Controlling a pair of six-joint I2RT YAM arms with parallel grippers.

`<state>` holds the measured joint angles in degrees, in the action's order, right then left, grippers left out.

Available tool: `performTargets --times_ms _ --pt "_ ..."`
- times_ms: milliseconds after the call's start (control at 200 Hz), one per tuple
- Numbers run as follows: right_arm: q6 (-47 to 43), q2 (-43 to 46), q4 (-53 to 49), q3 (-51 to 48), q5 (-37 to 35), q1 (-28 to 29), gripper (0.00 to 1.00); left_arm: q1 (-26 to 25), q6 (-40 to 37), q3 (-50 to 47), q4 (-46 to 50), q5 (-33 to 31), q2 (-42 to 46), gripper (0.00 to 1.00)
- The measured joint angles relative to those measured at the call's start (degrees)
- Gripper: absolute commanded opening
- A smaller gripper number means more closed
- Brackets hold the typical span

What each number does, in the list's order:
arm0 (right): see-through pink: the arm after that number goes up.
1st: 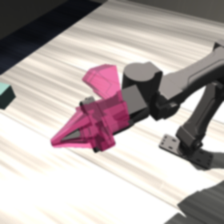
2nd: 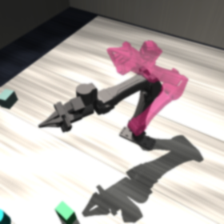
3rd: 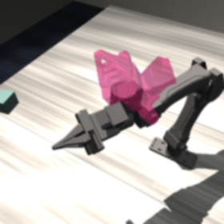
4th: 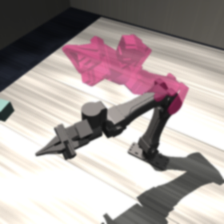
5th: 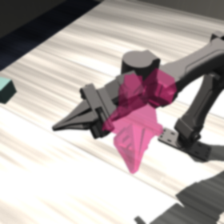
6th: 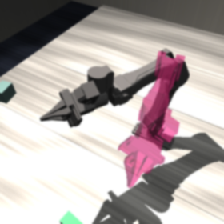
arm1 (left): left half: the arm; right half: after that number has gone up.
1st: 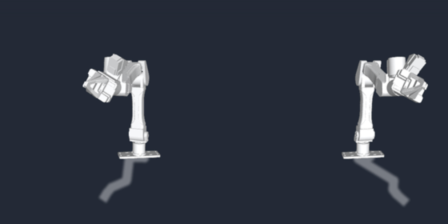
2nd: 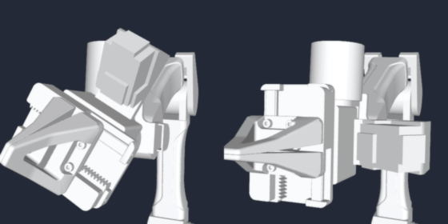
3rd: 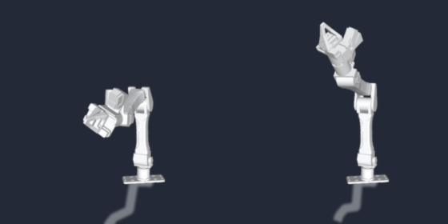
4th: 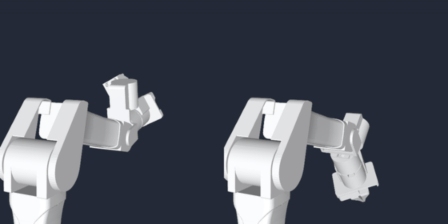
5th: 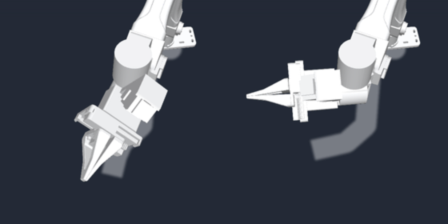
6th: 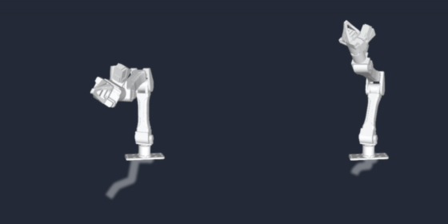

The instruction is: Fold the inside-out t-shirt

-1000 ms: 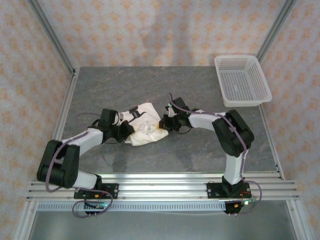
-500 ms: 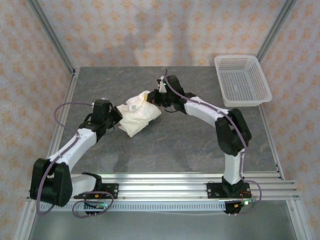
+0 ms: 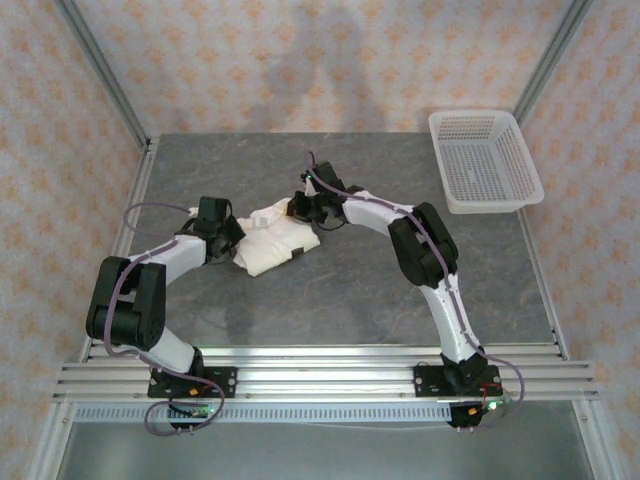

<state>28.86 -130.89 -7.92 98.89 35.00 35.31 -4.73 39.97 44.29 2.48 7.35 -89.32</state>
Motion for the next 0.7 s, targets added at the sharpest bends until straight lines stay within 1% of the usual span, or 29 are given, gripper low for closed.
performTargets --times_ms 25,65,100,140,190,210,230,275,295,350,375,460,520,575,650,701 --pt "-0.1 -0.2 -0.6 1.0 0.1 0.0 0.23 0.1 0.0 0.2 -0.2 -0.2 -0.3 0.00" --pt "-0.3 -0.8 -1.7 2.9 0.4 0.0 0.36 0.3 0.0 0.5 -0.6 -0.2 -1.0 0.03" --pt "-1.0 -1.4 -2.6 4.8 0.2 0.0 0.44 0.7 0.0 0.8 -1.0 -0.1 -1.7 0.08" --pt "-1.7 -1.9 -3.3 6.4 -0.1 -0.1 0.51 1.3 0.1 0.8 -1.6 0.3 -2.4 0.16" --pt "-2.1 -2.0 -4.3 7.1 -1.2 -0.3 0.62 2.4 0.2 0.8 -2.4 1.6 -3.1 0.33" --pt "-3.0 -1.9 -4.8 7.2 -1.7 -0.4 0.64 3.0 0.7 0.7 -2.7 2.0 -3.1 0.39" --pt "-2.8 -1.7 -5.3 7.2 -2.7 -0.4 0.68 3.5 0.2 0.7 -2.8 2.5 -3.1 0.43" --pt "-3.7 -1.4 -6.5 7.1 -4.5 -0.5 0.70 4.6 0.3 0.7 -2.8 3.0 -2.4 0.52" --pt "-3.8 -1.0 -7.0 6.8 -5.5 -0.6 0.74 5.1 -0.2 0.9 -2.5 3.2 -1.8 0.55" --pt "-4.7 0.9 -7.8 4.9 -7.6 -0.7 0.75 6.1 -0.4 1.7 -1.1 3.3 0.1 0.63" --pt "-4.9 2.1 -8.3 3.7 -8.5 -0.8 0.75 6.3 -0.7 2.3 -0.3 3.3 1.4 0.64" --pt "-4.8 7.3 -8.5 -1.2 -10.4 -1.0 0.76 6.3 -1.3 3.9 1.5 3.3 6.3 0.66" --pt "-4.2 10.8 -7.5 -4.8 -10.5 -1.0 0.76 6.3 -1.2 4.0 2.4 3.6 10.2 0.66" --pt "-3.0 13.4 -5.3 -8.3 -10.1 -0.9 0.74 6.3 -1.0 3.8 3.1 5.2 12.8 0.66" --pt "-1.2 14.6 -2.8 -11.8 -9.4 -0.7 0.70 6.2 -0.9 2.9 3.1 8.7 13.6 0.66" --pt "-0.5 14.3 -1.8 -13.2 -9.0 -0.4 0.67 5.5 -1.0 2.1 3.7 10.9 12.7 0.66"
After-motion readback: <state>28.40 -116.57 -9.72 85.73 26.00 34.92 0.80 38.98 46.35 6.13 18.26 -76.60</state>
